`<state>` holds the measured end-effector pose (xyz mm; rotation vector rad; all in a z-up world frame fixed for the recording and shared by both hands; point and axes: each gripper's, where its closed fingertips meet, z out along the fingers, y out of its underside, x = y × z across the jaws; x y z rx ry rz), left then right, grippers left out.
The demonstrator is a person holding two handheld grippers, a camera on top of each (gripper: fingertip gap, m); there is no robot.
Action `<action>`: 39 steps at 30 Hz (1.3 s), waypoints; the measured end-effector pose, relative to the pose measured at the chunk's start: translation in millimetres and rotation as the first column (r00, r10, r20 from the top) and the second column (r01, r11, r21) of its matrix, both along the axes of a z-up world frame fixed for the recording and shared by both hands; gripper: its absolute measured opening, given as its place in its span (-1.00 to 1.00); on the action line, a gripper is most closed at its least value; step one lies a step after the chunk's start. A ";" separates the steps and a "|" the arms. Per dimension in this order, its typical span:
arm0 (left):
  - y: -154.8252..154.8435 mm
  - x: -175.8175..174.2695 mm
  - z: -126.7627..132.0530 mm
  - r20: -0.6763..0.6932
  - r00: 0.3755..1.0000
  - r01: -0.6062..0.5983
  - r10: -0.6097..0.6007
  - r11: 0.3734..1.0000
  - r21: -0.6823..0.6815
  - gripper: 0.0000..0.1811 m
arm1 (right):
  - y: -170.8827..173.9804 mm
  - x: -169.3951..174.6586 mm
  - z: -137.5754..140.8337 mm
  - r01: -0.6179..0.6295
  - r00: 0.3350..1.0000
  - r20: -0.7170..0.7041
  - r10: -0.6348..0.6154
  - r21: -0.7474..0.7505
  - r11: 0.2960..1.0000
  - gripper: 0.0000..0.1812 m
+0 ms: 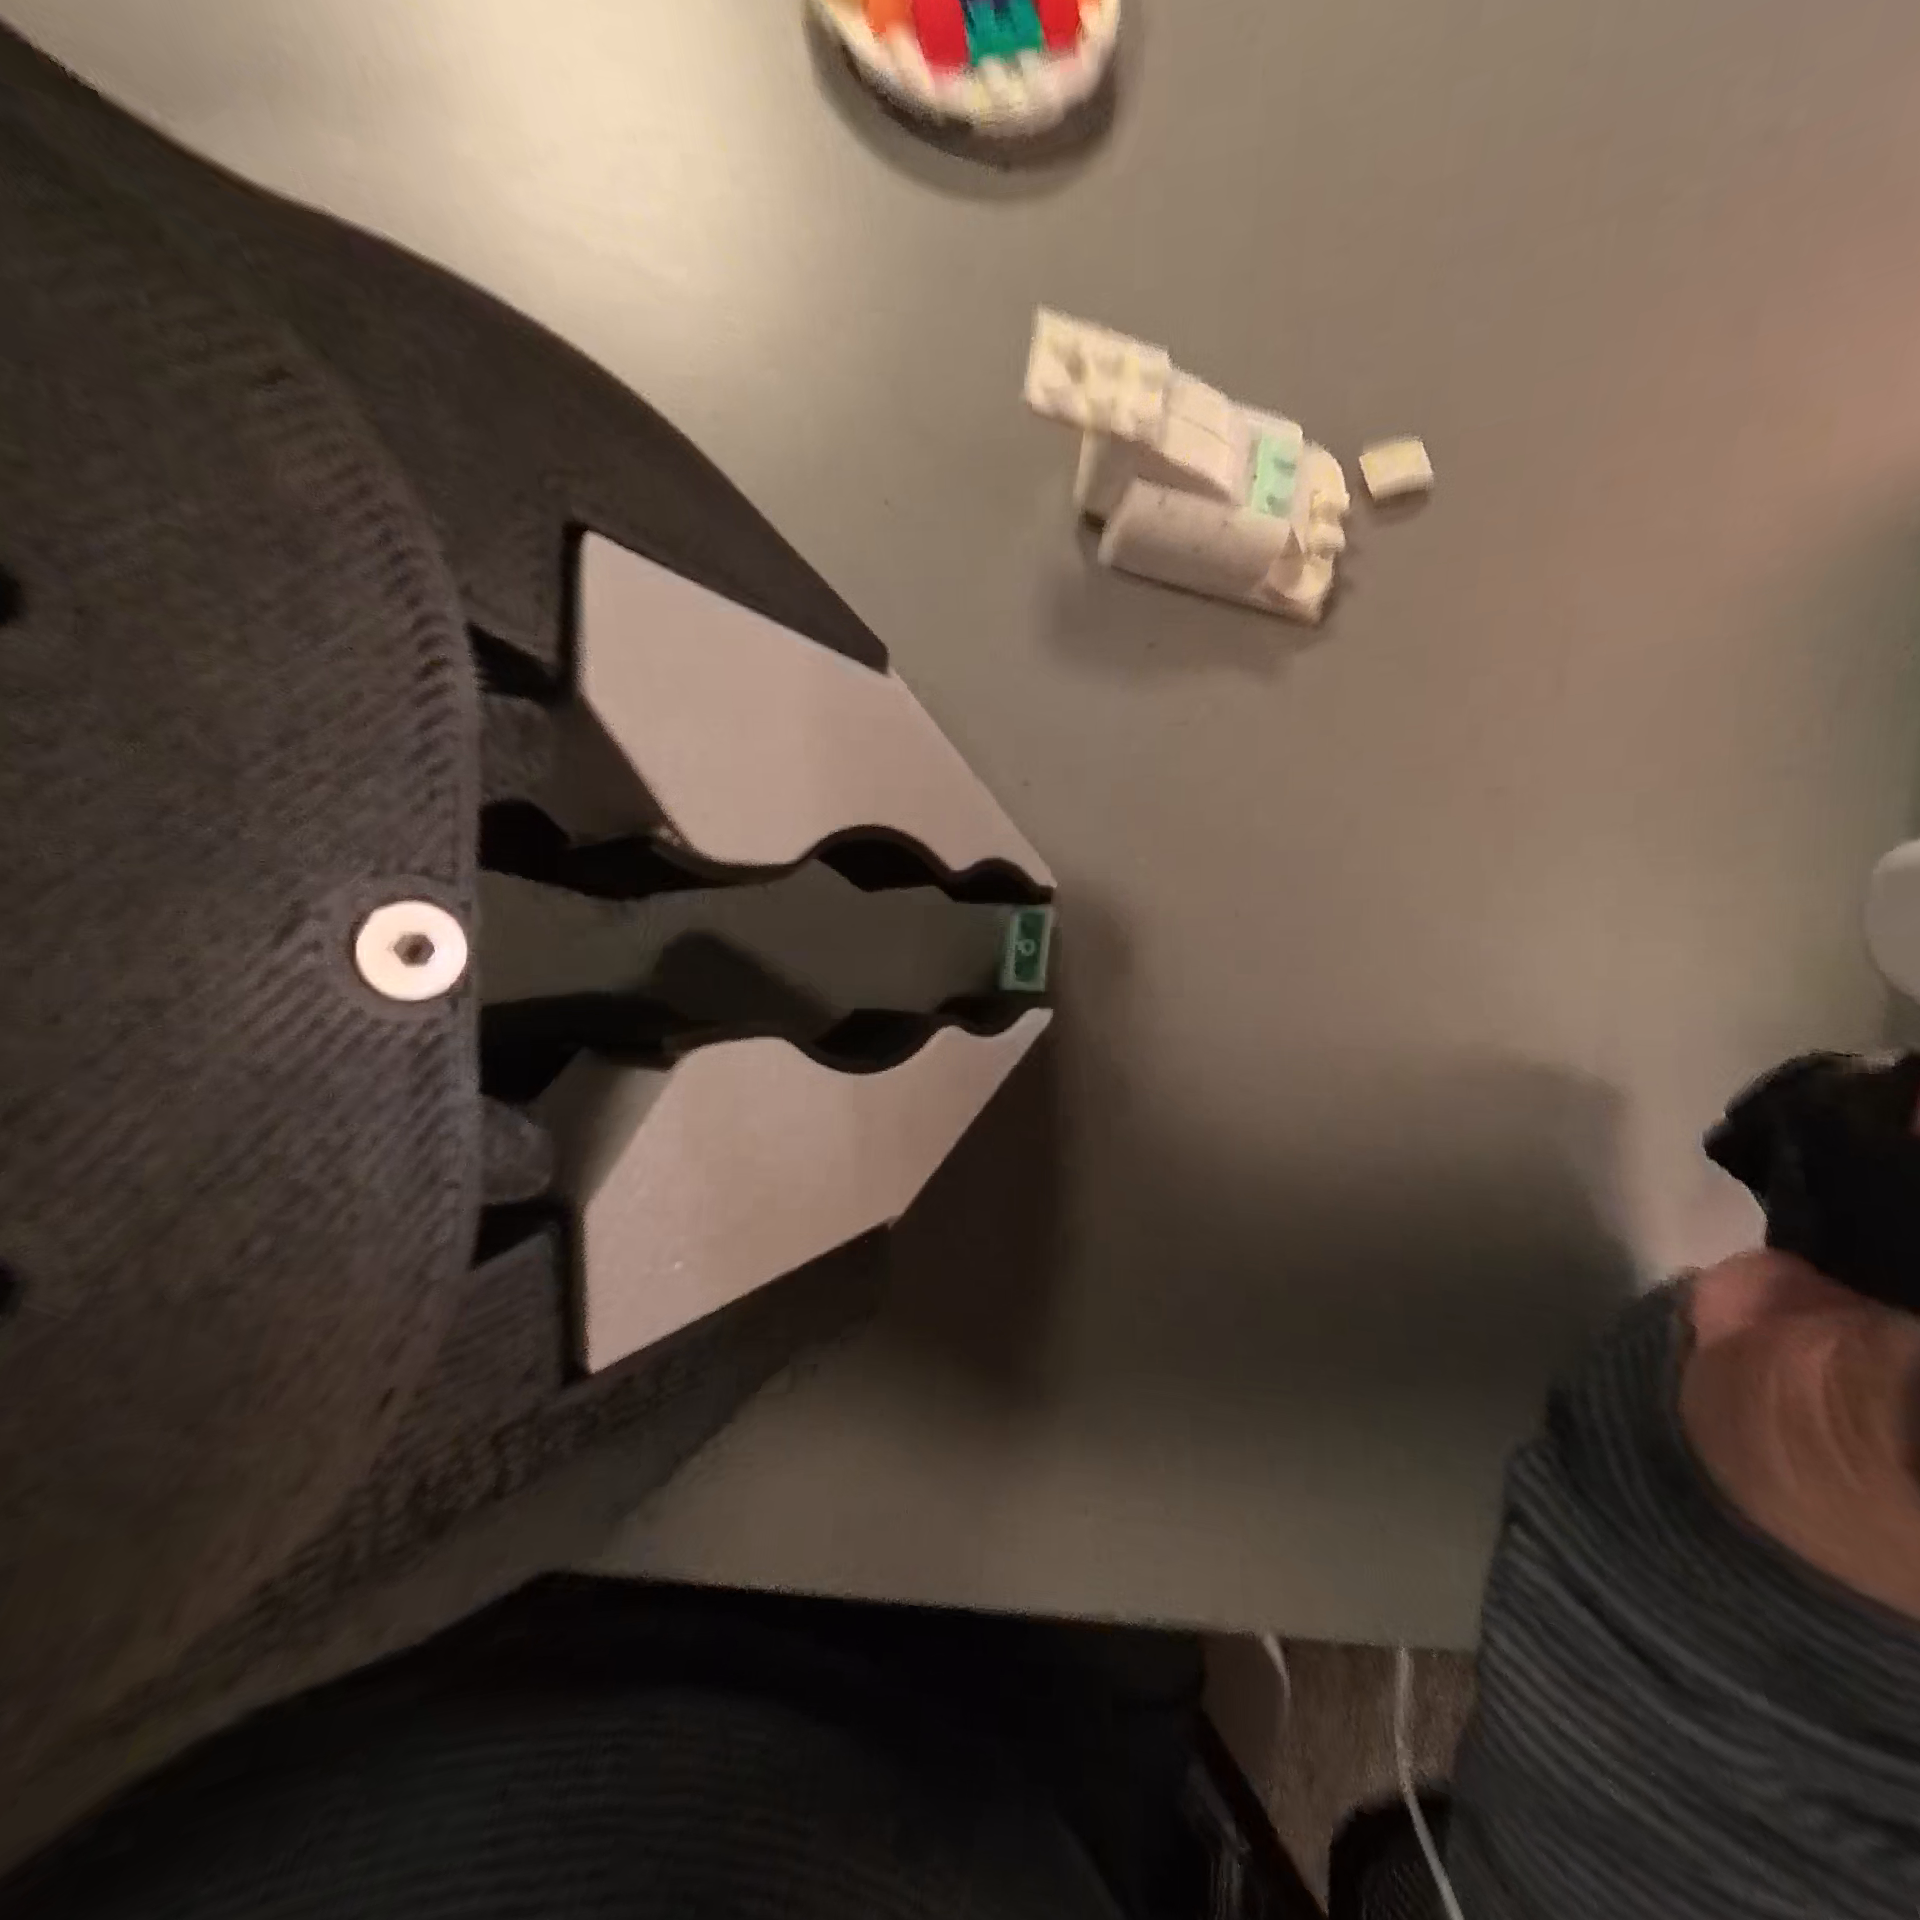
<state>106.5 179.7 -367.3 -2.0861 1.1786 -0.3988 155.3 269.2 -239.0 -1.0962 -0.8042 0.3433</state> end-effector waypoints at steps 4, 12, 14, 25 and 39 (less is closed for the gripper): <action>16.4 -65.6 55.1 -0.052 0.968 -0.227 0.245 0.945 0.237 -0.83 | 3.6 -0.6 -4.6 -0.001 1.000 0.013 0.001 -0.031 1.000 -0.70; -23.2 -288.3 96.2 -0.095 0.535 -0.820 0.839 0.543 0.178 -0.83 | 19.2 -14.6 -31.8 -0.018 0.991 0.129 0.042 -0.183 0.983 -0.69; -38.0 -310.4 71.4 -0.172 0.467 -0.875 0.868 0.481 0.054 -0.83 | 20.6 -16.7 -35.2 -0.013 0.987 0.153 0.043 -0.194 0.981 -0.69; -57.8 -331.6 36.3 -0.387 0.336 -0.942 0.859 0.316 -0.117 -0.10 | 18.0 -11.7 -27.7 -0.018 0.994 0.108 0.035 -0.159 0.987 -0.71; 40.3 -188.6 142.2 0.192 0.704 -0.710 0.683 0.681 0.180 -0.25 | 18.9 0.5 -14.1 0.008 1.000 0.025 -0.005 -0.118 0.993 -0.72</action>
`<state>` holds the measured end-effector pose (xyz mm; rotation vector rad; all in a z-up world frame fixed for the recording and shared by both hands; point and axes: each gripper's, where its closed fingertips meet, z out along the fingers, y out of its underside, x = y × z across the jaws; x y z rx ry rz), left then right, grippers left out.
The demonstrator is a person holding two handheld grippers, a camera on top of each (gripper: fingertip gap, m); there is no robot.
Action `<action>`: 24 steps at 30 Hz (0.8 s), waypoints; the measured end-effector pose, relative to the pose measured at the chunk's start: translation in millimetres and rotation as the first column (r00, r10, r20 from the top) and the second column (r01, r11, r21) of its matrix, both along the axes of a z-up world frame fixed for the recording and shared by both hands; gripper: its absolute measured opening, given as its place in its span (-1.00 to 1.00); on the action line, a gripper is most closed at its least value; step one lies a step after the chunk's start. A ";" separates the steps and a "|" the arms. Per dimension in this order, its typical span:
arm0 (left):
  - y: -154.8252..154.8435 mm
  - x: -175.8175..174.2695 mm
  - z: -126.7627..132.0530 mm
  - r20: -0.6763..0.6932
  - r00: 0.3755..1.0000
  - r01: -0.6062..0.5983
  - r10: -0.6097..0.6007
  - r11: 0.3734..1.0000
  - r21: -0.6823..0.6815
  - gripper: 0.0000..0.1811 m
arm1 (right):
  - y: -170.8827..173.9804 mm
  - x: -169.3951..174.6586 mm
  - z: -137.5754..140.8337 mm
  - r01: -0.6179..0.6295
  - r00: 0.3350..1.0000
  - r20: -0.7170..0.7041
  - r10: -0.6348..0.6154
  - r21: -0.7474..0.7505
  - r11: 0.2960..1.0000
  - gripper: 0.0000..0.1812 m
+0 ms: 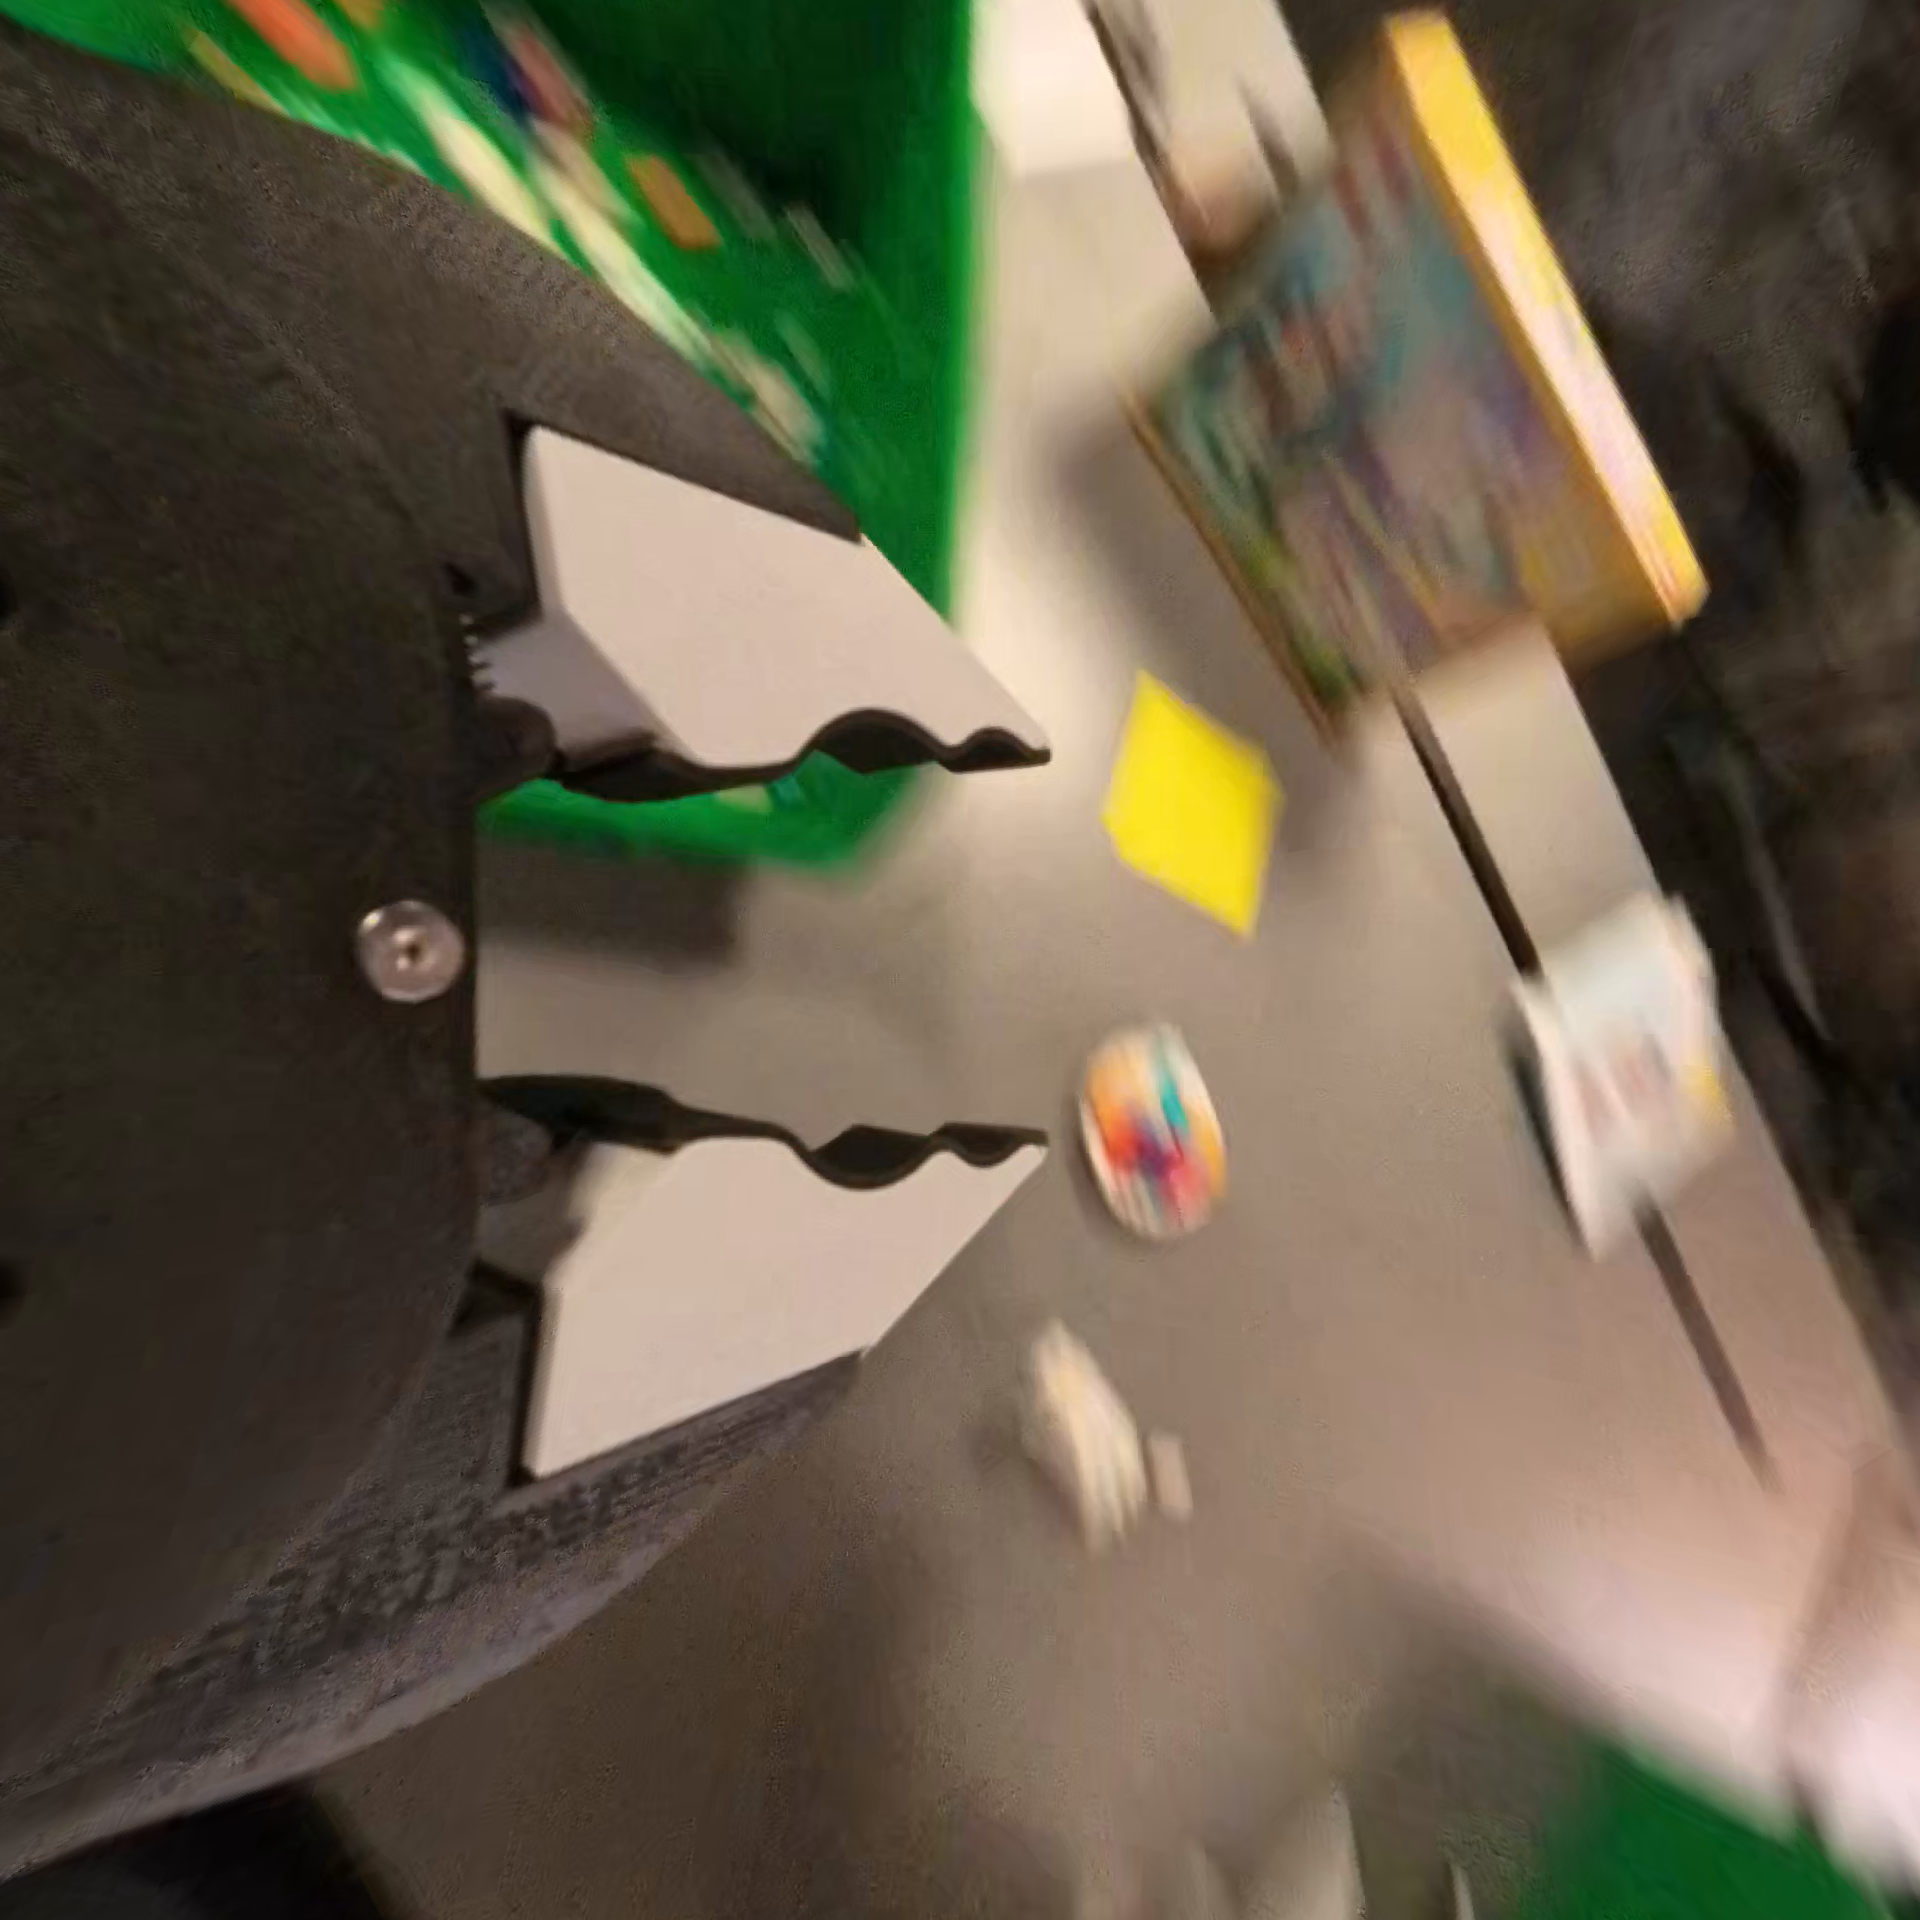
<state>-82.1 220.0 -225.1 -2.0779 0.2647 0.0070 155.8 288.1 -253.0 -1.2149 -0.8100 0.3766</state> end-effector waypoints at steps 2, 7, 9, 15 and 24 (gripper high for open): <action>12.9 87.3 -3.7 0.195 0.943 0.271 -0.270 0.962 0.025 -0.33 | 0.0 2.6 1.7 0.015 1.000 -0.007 -0.015 0.014 1.000 -0.73; 46.3 183.6 -88.4 -0.011 0.852 0.511 -0.523 0.837 -0.198 -0.45 | 0.0 1.5 -1.0 0.012 1.000 0.003 -0.012 0.015 1.000 -0.74; 62.5 194.4 -112.8 -0.083 0.833 0.507 -0.547 0.814 -0.284 -0.48 | 0.5 1.0 -2.0 0.008 1.000 0.005 -0.008 0.009 1.000 -0.74; 91.2 209.1 -129.3 0.013 0.842 0.510 -0.539 0.788 -0.344 -0.74 | 0.3 4.7 2.0 0.013 1.000 -0.021 -0.012 0.018 1.000 -0.75; 88.1 198.3 -143.9 0.022 0.834 0.480 -0.551 0.706 -0.521 -0.67 | -1.2 4.3 4.2 0.003 1.000 -0.031 -0.002 0.026 1.000 -0.75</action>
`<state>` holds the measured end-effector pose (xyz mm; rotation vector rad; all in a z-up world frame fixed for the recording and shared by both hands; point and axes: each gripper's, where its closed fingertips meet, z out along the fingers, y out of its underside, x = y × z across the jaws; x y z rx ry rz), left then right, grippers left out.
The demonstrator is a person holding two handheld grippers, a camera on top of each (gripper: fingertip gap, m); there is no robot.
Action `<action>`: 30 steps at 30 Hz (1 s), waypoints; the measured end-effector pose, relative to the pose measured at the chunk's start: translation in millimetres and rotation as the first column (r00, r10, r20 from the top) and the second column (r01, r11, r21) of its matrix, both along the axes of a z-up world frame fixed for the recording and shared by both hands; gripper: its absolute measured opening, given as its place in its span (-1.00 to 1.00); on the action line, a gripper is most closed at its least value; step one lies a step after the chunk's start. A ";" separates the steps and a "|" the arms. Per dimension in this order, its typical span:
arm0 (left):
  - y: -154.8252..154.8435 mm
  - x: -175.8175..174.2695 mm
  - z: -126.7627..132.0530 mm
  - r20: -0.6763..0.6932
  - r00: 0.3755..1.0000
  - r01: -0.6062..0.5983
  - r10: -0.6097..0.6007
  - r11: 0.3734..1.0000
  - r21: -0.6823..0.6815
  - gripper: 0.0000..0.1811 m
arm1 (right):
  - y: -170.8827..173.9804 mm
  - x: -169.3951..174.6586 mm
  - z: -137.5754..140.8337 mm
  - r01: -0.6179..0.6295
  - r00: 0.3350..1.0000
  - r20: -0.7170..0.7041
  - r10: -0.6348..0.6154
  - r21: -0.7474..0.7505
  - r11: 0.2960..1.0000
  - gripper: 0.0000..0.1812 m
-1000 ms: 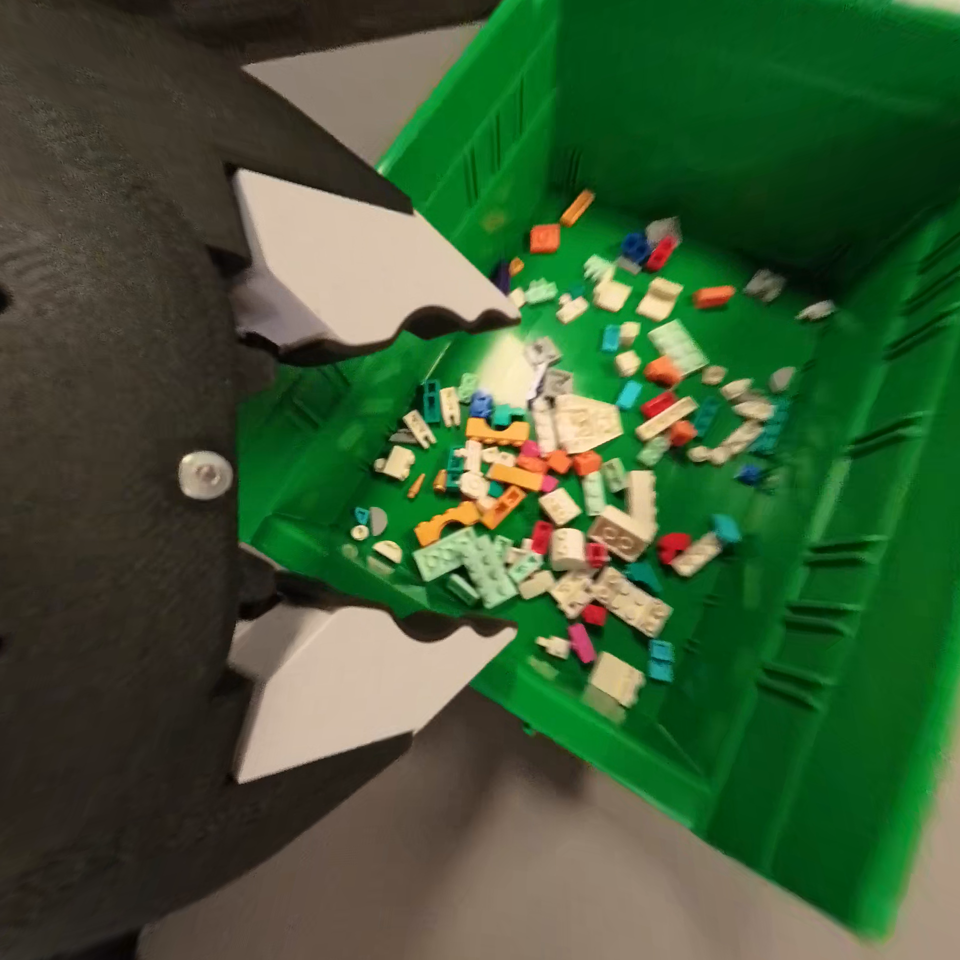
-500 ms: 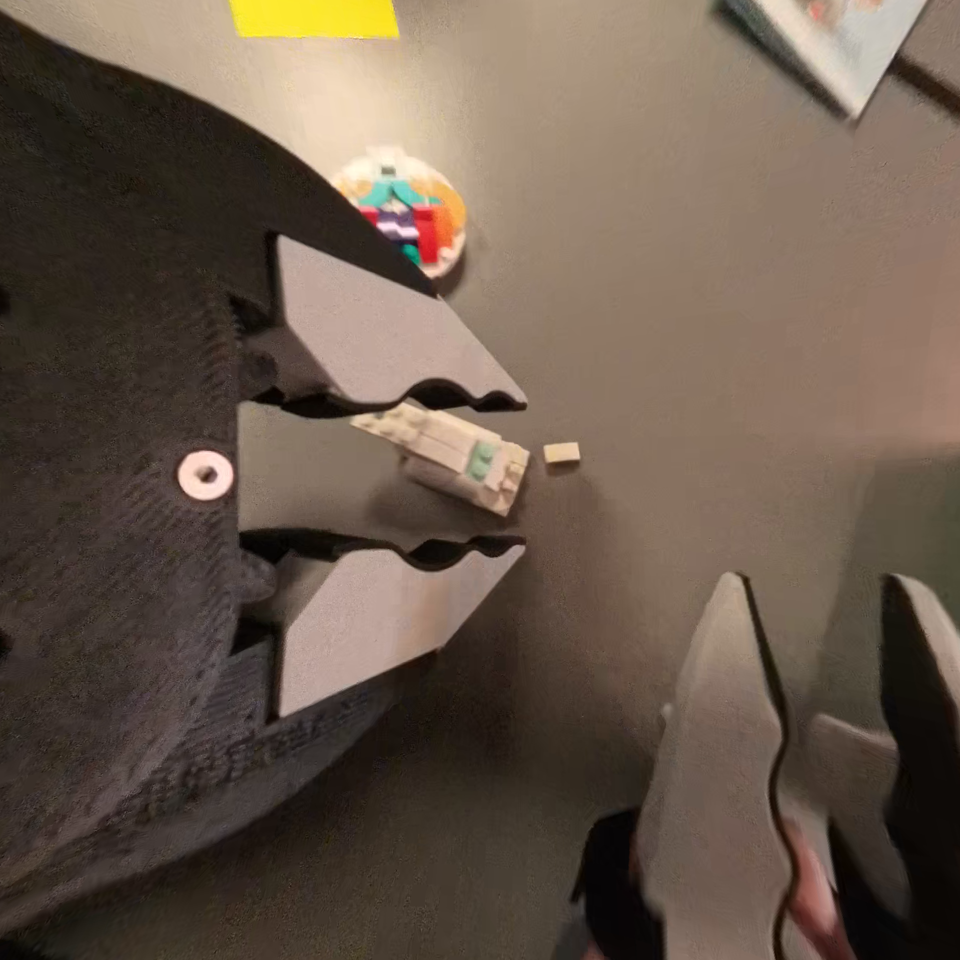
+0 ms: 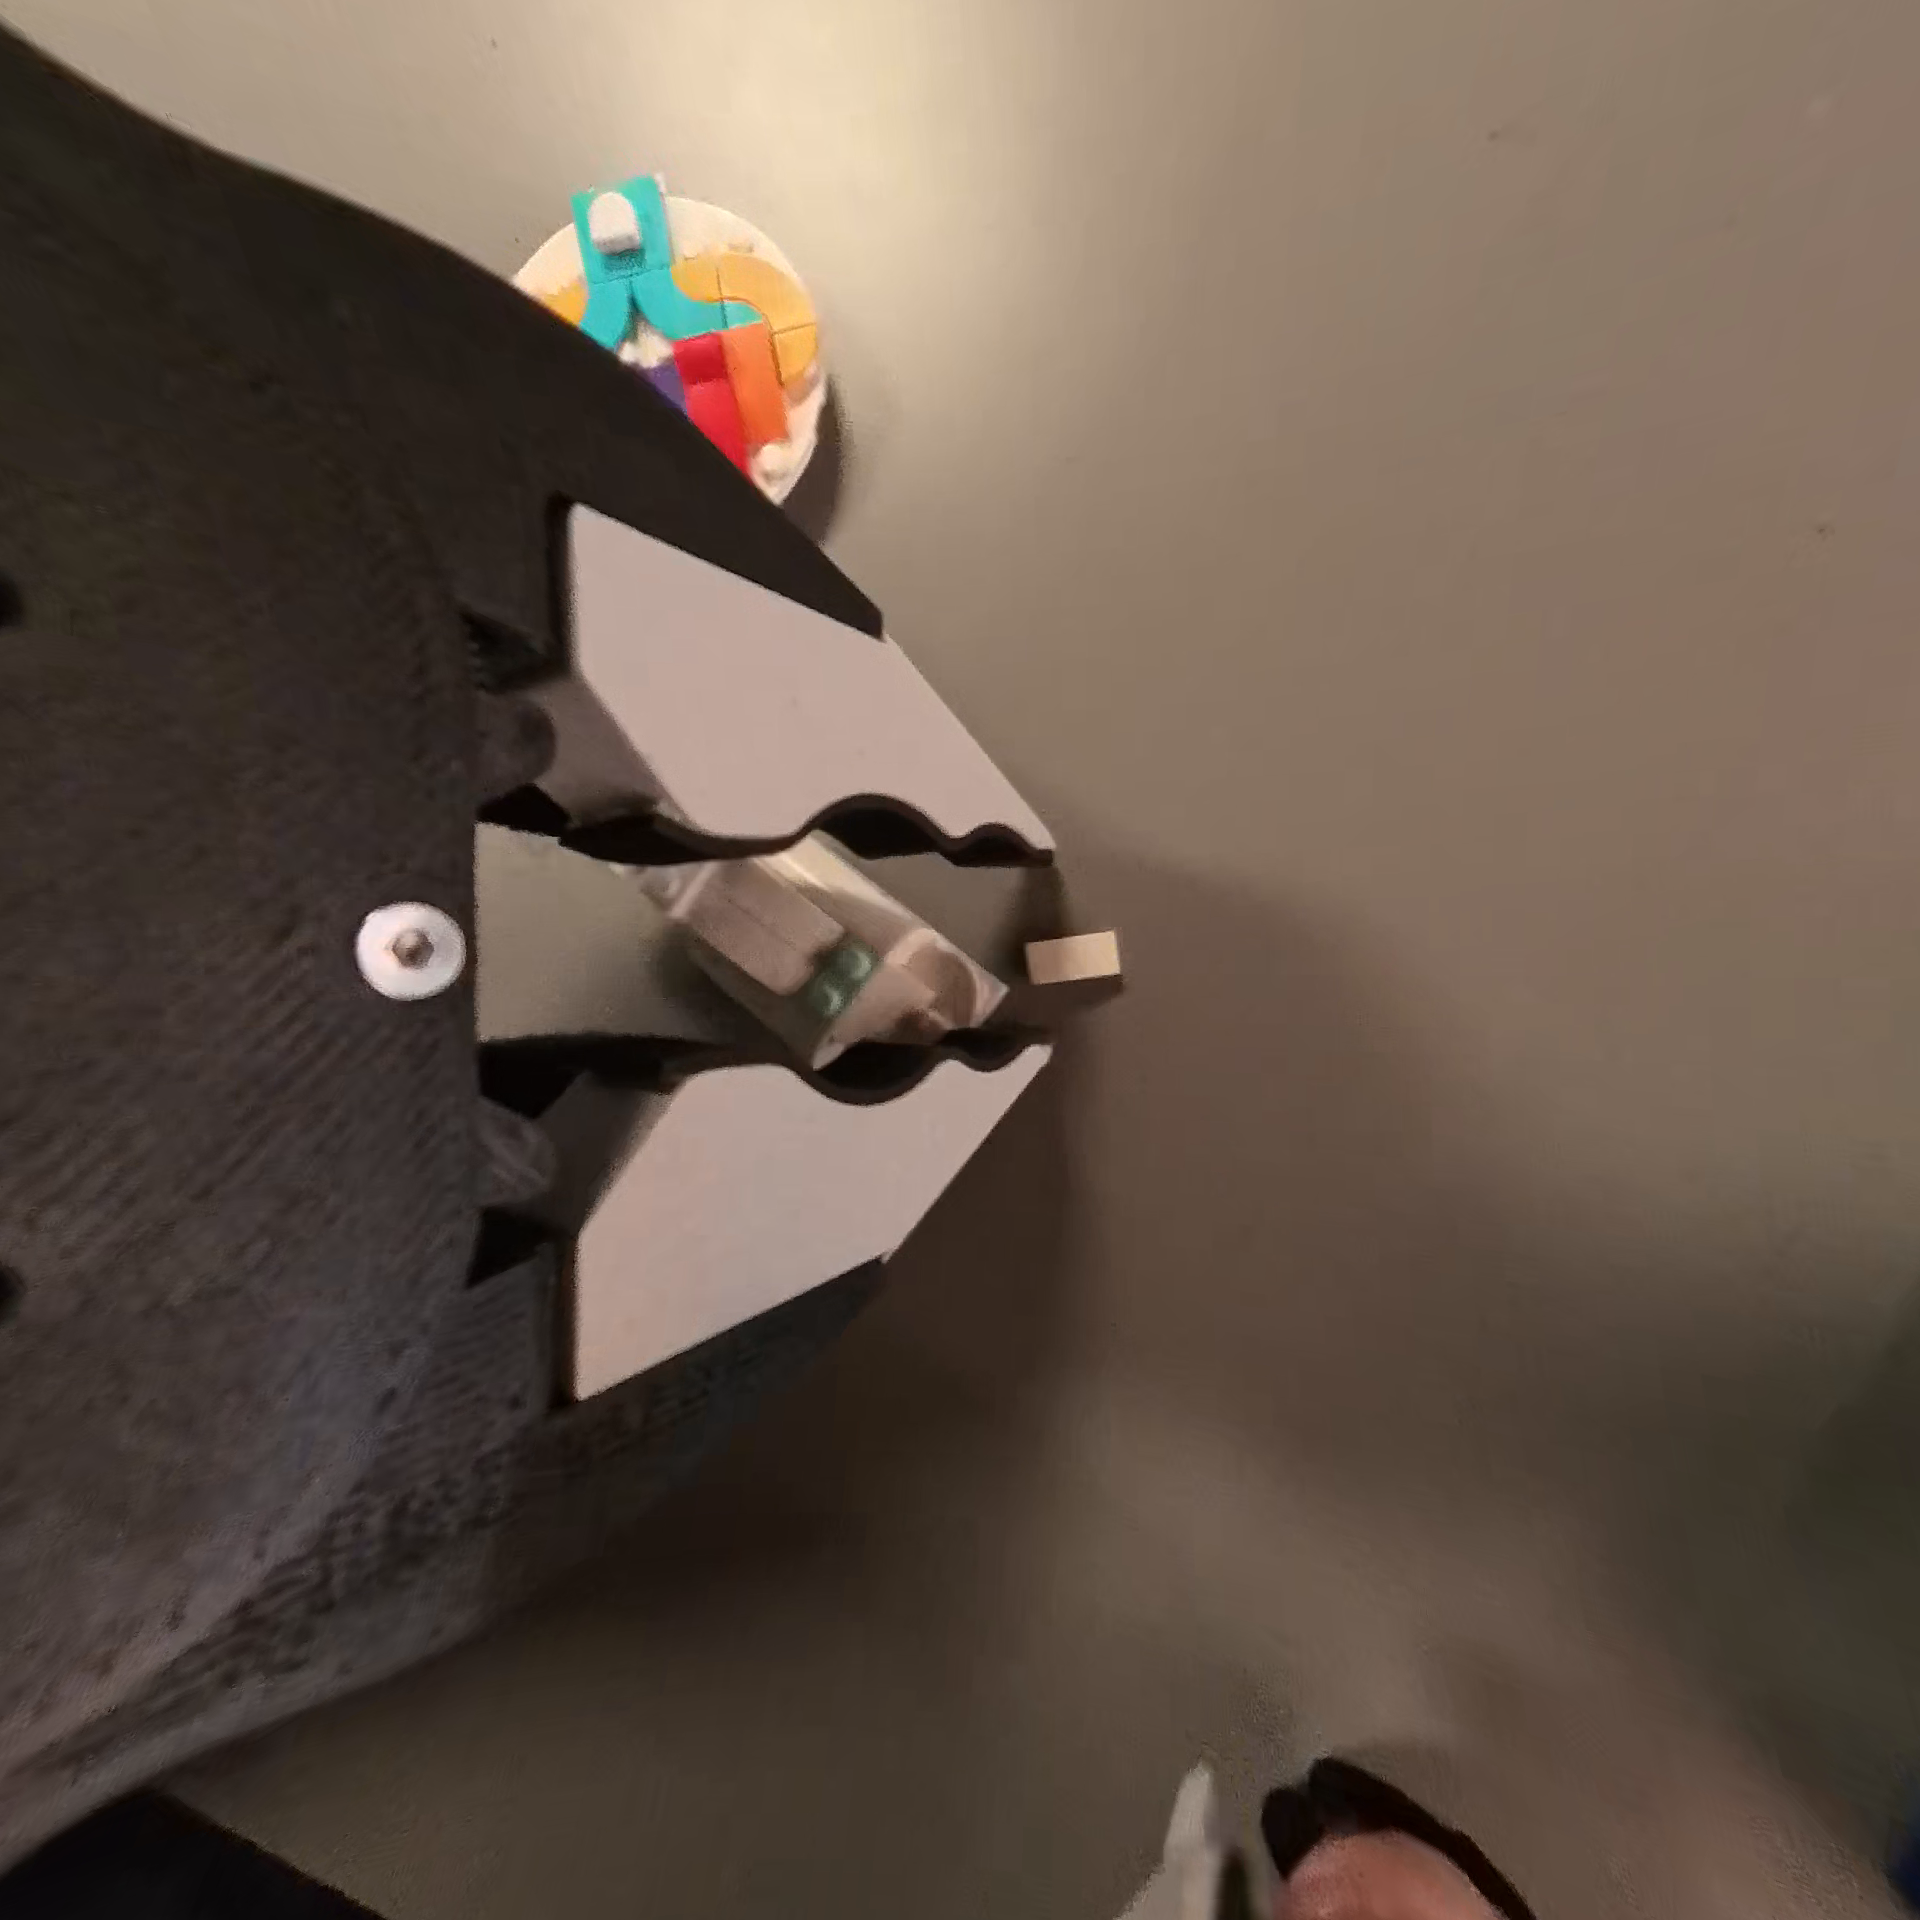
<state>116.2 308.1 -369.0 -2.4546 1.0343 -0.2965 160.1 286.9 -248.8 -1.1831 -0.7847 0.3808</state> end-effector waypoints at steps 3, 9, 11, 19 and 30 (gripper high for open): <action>3.7 1.7 -0.5 -0.029 0.999 0.019 -0.020 1.000 -0.023 -0.71 | 0.2 0.2 0.1 0.002 1.000 0.002 -0.002 0.003 1.000 -0.75; 1.6 1.5 -0.9 -0.077 0.992 0.096 -0.098 0.995 -0.037 -0.93 | 3.3 5.1 1.4 0.025 1.000 -0.014 -0.025 0.003 1.000 -0.76; 6.7 -0.1 5.3 -0.057 0.995 0.090 -0.087 0.995 0.046 -0.93 | 3.3 5.6 1.8 0.029 0.999 -0.015 -0.029 0.008 1.000 -0.76; -21.0 -73.6 127.9 0.132 0.986 -0.156 0.097 0.809 0.567 -0.93 | -0.6 2.7 2.8 0.024 1.000 -0.001 -0.024 0.033 0.999 -0.76; -142.5 -306.2 87.2 -0.008 0.740 -0.644 0.673 0.711 0.282 -0.92 | -7.9 -8.5 12.9 0.014 1.000 0.019 -0.018 0.182 0.983 -0.29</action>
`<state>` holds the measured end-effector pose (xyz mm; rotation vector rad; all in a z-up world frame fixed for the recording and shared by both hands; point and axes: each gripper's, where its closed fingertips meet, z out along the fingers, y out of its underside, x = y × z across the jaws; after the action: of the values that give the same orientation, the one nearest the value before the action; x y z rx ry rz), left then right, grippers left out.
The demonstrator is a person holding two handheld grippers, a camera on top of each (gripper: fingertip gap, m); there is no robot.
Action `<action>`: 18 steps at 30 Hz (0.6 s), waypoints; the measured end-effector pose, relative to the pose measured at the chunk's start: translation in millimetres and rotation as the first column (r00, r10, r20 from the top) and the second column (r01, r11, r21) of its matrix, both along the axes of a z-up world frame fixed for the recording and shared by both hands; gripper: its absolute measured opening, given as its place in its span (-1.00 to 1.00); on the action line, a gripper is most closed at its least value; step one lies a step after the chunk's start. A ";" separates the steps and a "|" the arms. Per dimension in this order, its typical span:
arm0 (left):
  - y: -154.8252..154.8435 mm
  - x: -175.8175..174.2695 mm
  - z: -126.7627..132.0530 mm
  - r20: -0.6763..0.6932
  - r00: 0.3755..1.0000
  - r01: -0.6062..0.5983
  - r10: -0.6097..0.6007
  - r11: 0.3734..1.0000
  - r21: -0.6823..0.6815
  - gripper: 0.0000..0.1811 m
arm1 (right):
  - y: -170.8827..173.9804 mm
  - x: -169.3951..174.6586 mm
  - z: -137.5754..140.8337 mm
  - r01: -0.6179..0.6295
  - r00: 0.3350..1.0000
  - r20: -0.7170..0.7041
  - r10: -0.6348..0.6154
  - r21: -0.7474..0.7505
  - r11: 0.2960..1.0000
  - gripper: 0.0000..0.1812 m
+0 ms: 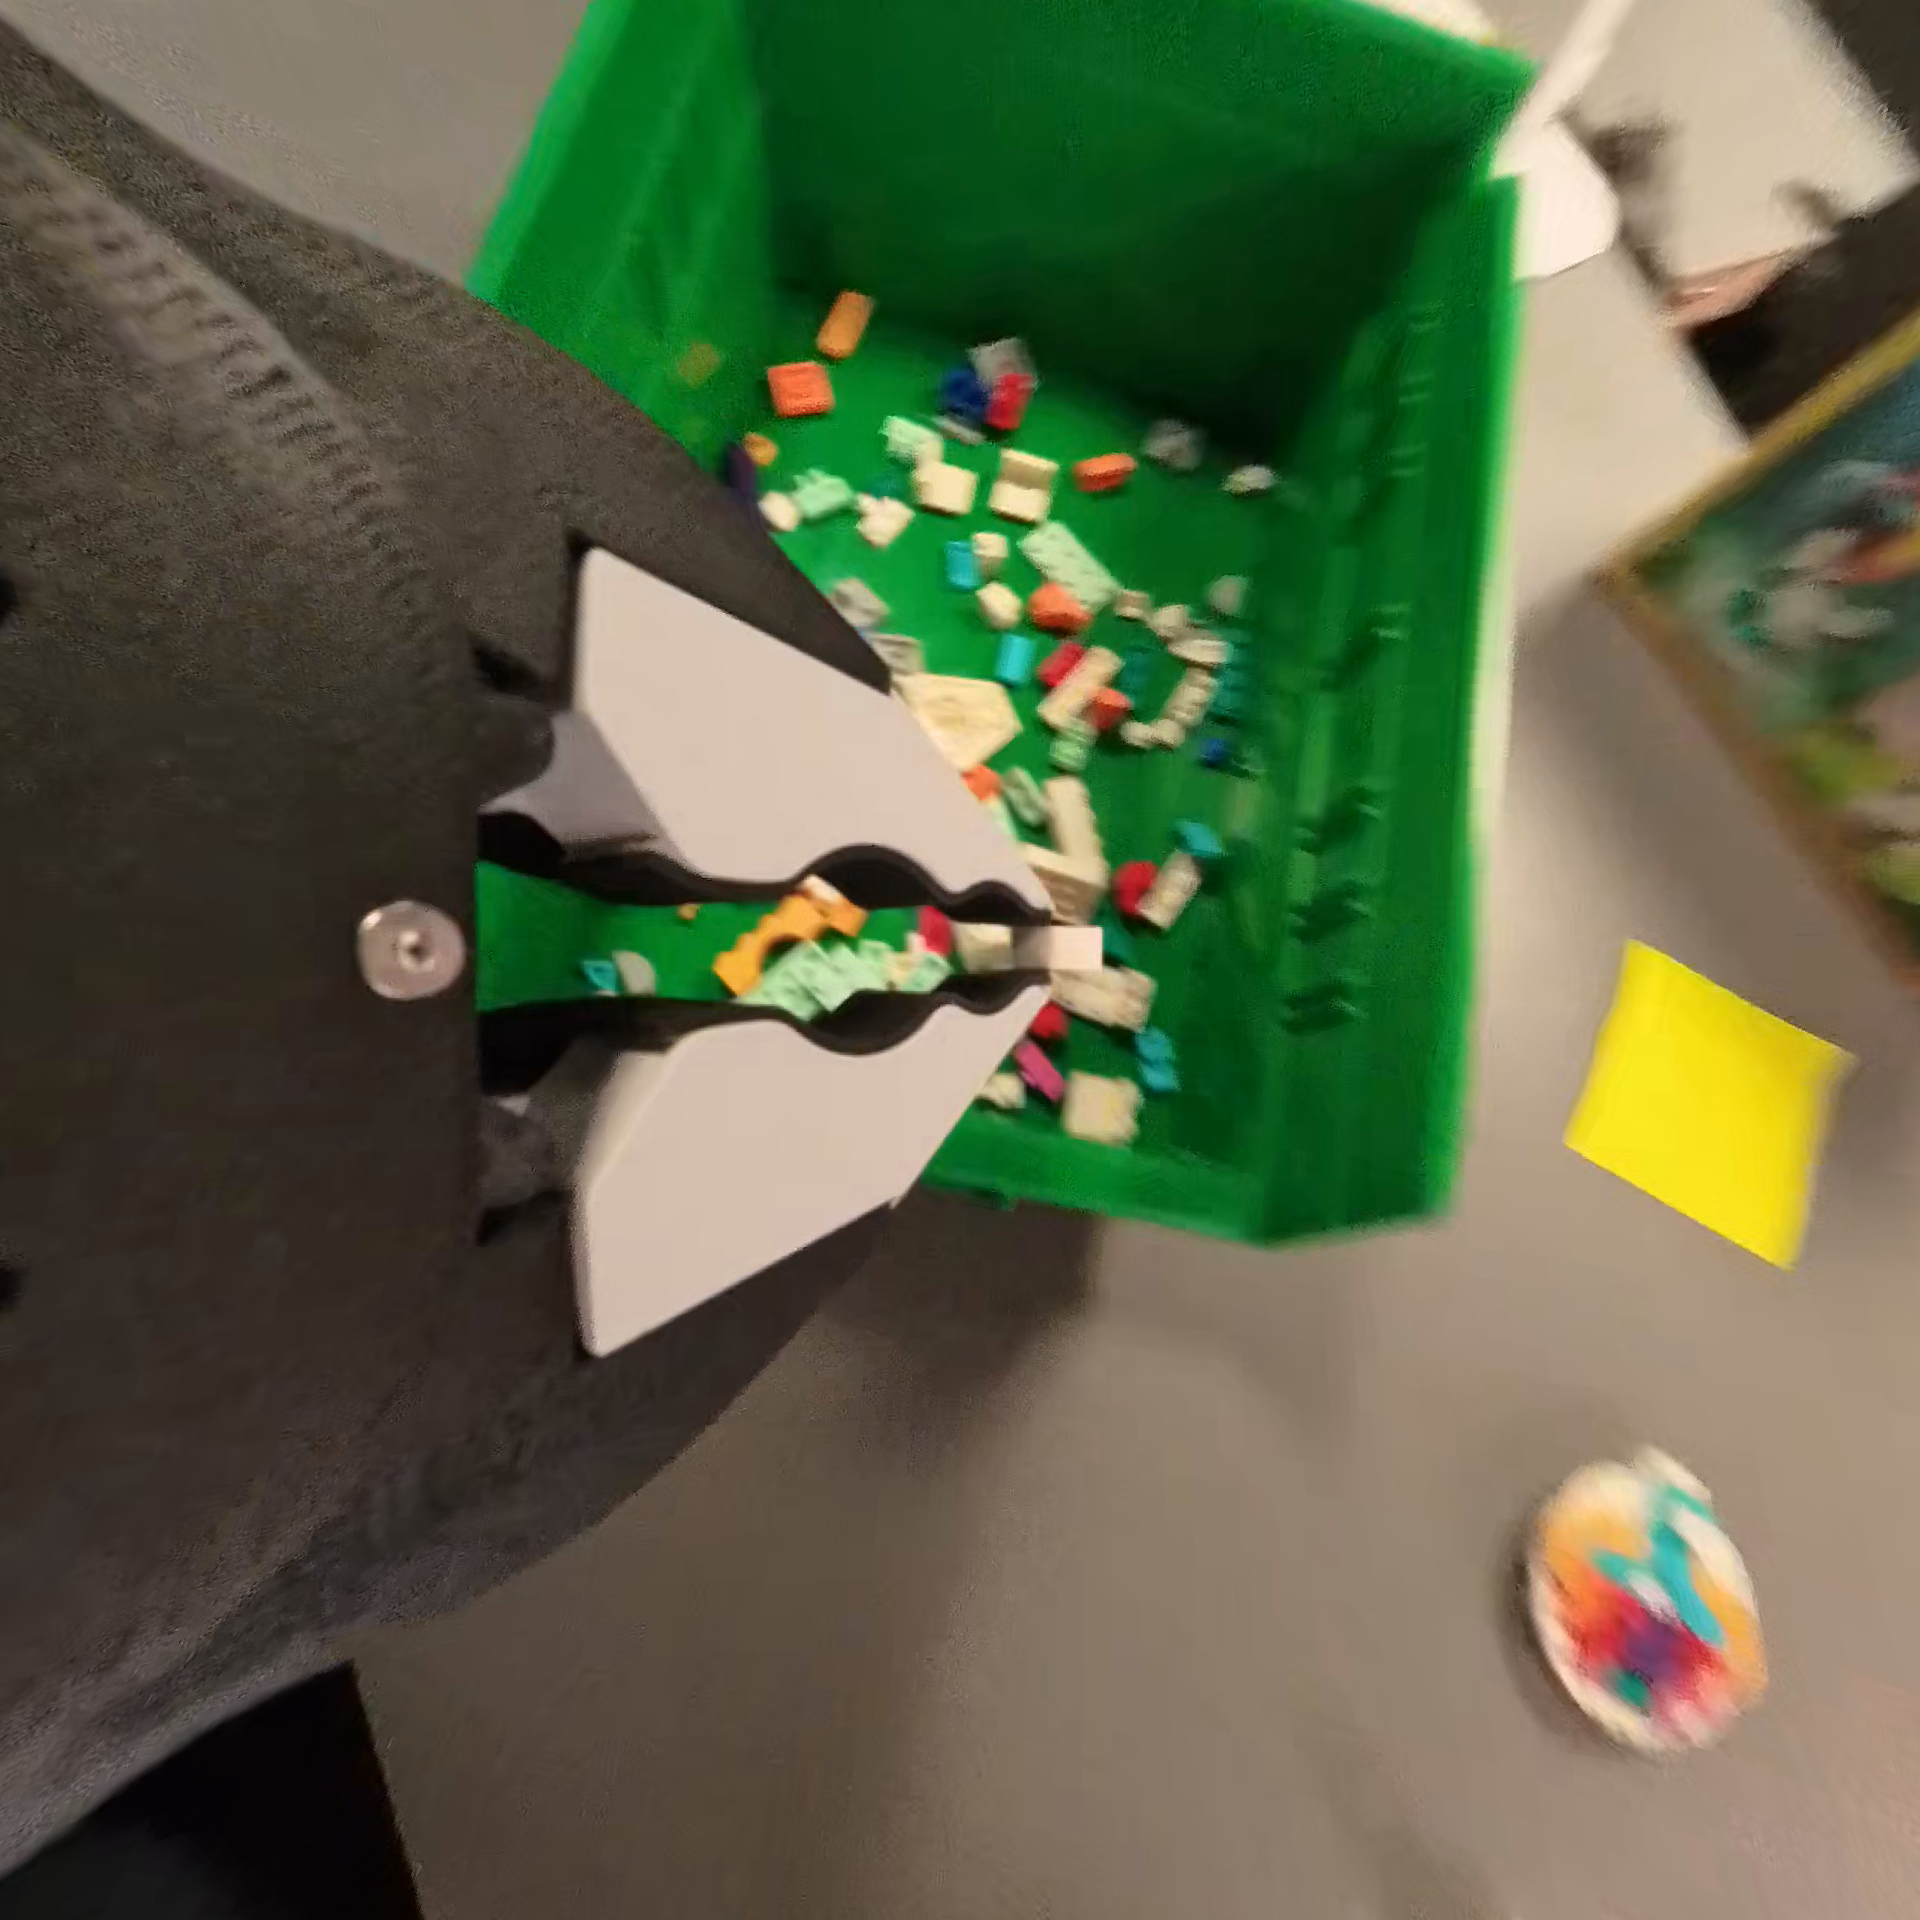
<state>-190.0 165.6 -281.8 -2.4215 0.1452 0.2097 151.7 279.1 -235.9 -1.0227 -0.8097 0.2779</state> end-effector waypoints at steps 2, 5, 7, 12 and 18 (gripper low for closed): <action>-8.4 -18.8 -14.8 -0.044 0.997 -0.070 0.067 0.996 -0.057 -0.92 | 1.1 -1.6 -2.1 0.020 0.999 0.037 -0.020 0.017 1.000 -0.27; -11.2 -22.1 -23.6 -0.058 0.995 -0.088 0.083 0.992 -0.089 -0.73 | 2.0 -8.6 -7.7 0.017 0.994 0.105 -0.019 0.024 1.000 -0.18; -13.2 -25.6 -28.2 -0.075 0.993 -0.106 0.097 0.987 -0.124 -0.54 | 0.4 -15.8 -10.5 -0.015 0.987 0.159 0.012 0.020 1.000 -0.11; -15.1 -29.8 -32.6 -0.076 0.990 -0.128 0.117 0.978 -0.165 -0.09 | -4.5 -36.2 -17.1 -0.177 0.950 0.250 0.188 -0.066 0.982 0.07; -11.5 -29.4 -14.3 -0.065 0.987 -0.150 0.145 0.985 -0.085 0.09 | 4.0 -56.2 -28.3 -0.294 0.887 0.282 0.366 -0.266 0.918 0.34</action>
<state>-219.4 154.2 -296.1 -2.5186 0.0015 0.3483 95.5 283.1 -264.2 -1.1484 -1.2846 0.5075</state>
